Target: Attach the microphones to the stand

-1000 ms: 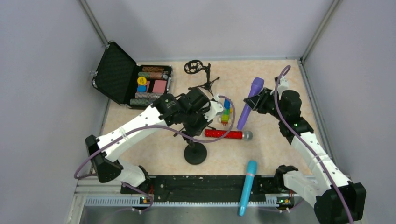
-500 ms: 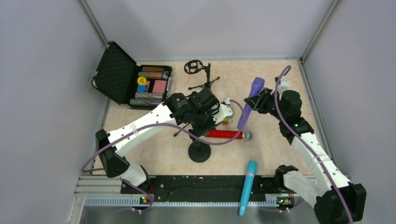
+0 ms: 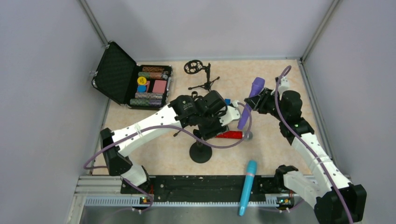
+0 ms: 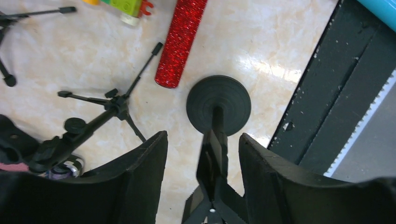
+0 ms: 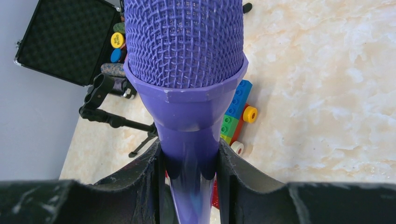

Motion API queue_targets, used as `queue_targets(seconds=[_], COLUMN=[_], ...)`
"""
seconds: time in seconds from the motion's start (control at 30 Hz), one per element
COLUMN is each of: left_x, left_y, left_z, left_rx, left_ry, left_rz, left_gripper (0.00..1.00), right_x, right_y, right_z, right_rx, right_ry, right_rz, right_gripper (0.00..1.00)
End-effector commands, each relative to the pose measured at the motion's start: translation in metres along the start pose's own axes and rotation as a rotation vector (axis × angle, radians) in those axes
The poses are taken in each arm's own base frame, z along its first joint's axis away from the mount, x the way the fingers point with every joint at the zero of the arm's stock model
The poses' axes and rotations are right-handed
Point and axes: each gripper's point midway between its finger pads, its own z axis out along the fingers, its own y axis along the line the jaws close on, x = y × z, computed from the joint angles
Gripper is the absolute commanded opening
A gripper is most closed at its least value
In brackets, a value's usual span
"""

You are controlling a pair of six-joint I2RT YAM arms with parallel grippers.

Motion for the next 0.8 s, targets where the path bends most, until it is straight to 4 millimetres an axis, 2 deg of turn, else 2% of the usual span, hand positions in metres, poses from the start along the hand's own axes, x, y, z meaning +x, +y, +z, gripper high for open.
queue_targets(seconds=[0.0, 0.1, 0.2, 0.33, 0.43, 0.57, 0.67, 0.77], left_x=[-0.039, -0.057, -0.084, -0.118, -0.132, -0.136, -0.125, -0.101], left_y=[0.019, 0.020, 0.011, 0.013, 0.021, 0.040, 0.058, 0.075], left_z=[-0.018, -0.030, -0.045, -0.076, -0.106, -0.145, -0.170, -0.172], left_rx=[-0.091, -0.099, -0.047, -0.059, -0.086, -0.084, -0.053, -0.072], left_ry=[-0.137, -0.224, -0.357, -0.557, -0.716, -0.911, -1.027, -1.031], left_rz=[0.003, 0.001, 0.011, -0.010, -0.053, -0.157, -0.260, -0.346], left_gripper=[0.64, 0.67, 0.72, 0.84, 0.93, 0.96, 0.97, 0.99], right_x=[-0.022, -0.021, -0.020, -0.020, -0.019, -0.018, -0.018, -0.020], right_y=[0.012, 0.011, 0.012, 0.012, 0.012, 0.011, 0.010, 0.006], right_z=[-0.006, -0.006, -0.006, -0.006, -0.006, -0.007, -0.007, -0.007], right_rx=[-0.028, -0.029, -0.031, -0.035, -0.036, -0.038, -0.035, -0.009], right_ry=[-0.066, -0.063, -0.062, -0.062, -0.062, -0.065, -0.072, -0.081], right_rz=[-0.036, -0.037, -0.036, -0.038, -0.035, -0.034, -0.037, -0.042], right_gripper=[0.00, 0.00, 0.00, 0.00, 0.00, 0.00, 0.00, 0.00])
